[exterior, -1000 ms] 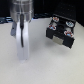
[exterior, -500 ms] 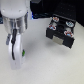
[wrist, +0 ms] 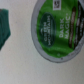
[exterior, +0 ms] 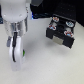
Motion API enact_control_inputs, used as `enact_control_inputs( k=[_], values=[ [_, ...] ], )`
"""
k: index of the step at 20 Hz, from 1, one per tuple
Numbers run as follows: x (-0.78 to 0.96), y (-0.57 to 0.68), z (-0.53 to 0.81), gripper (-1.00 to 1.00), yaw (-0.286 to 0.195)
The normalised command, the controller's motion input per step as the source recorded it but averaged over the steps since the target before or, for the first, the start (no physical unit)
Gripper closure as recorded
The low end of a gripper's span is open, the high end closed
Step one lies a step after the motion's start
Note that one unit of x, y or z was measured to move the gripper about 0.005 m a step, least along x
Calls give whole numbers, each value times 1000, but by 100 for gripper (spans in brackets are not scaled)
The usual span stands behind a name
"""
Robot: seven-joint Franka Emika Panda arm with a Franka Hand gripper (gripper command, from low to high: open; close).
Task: Open the kcup holder, insert the kcup into the holder, and close the kcup holder
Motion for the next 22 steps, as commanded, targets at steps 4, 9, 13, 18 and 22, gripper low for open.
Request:
enact_control_inputs(
  k=[4, 9, 13, 18, 22],
  values=[
    [-305, 109, 0, -100, -10],
    [-265, 0, -11, -100, -31],
    [-3, 0, -59, -100, 0],
    [-34, -37, -81, -100, -52],
    [-98, -96, -69, 100, -99]
  ],
)
